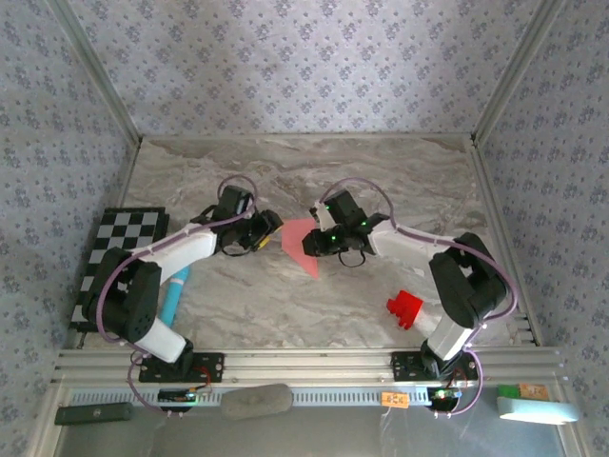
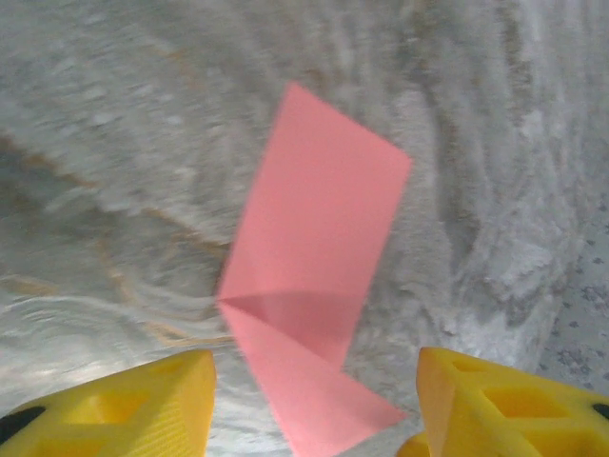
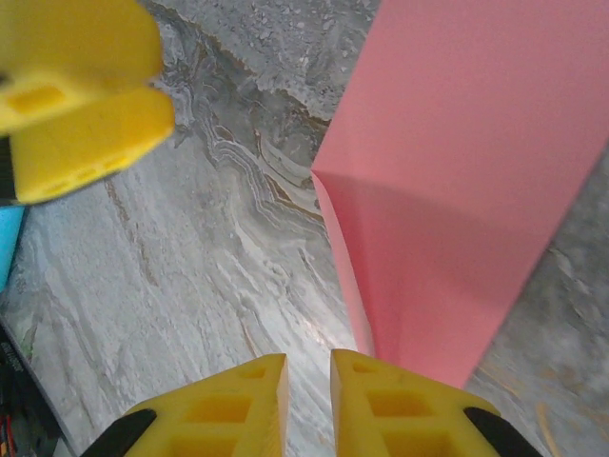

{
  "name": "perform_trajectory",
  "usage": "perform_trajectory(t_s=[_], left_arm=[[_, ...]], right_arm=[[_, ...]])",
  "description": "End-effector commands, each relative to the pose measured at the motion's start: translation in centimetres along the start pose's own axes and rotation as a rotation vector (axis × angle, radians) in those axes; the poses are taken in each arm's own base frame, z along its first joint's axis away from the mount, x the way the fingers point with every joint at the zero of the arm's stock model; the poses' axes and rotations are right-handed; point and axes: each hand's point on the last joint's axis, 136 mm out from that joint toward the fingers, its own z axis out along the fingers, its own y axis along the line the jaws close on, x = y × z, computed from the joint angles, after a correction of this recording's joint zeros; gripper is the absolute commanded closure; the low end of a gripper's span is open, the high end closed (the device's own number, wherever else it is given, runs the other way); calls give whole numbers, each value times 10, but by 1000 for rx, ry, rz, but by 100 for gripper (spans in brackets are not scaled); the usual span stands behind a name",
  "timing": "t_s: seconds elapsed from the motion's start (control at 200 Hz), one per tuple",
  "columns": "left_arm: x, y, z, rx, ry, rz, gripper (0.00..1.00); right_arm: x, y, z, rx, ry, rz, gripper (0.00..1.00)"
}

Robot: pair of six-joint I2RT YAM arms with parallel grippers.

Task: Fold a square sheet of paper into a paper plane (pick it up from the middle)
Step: Third fold the triangle at the center of the table, then fourth fold the wing at the center of the table.

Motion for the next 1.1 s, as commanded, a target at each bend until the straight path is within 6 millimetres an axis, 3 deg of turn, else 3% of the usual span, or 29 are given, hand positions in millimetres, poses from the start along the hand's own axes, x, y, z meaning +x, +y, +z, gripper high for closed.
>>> perform_trajectory(t_s=[0.0, 0.295, 0.565, 1.094], left_arm=[[8, 8, 3, 18, 25, -45, 42], [19, 8, 21, 51, 109, -63, 52], [24, 2, 35, 69, 164, -55, 66], [29, 1, 54, 75, 229, -55, 71]], right_arm=[[0, -6, 15, 36, 17, 39, 81], [6, -36, 26, 160, 35, 86, 80], [16, -47, 37, 178, 82, 111, 83], [32, -68, 40, 202, 120, 164, 84]])
